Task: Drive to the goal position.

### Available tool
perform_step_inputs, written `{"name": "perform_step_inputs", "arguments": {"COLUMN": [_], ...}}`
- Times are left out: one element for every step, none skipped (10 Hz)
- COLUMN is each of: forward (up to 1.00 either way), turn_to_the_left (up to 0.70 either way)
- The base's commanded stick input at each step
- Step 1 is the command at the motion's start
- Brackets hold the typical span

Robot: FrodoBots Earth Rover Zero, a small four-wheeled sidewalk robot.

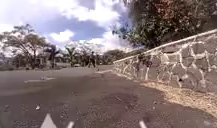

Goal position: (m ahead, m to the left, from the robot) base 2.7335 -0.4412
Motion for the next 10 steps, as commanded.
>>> {"name": "perform_step_inputs", "arguments": {"forward": [0.00,0.00,0.00,0.00,0.00,0.00,0.00,0.00,0.00,0.00], "turn_to_the_left": [0.50,0.50,0.50,0.50,0.50,0.50,0.50,0.50,0.50,0.50]}}
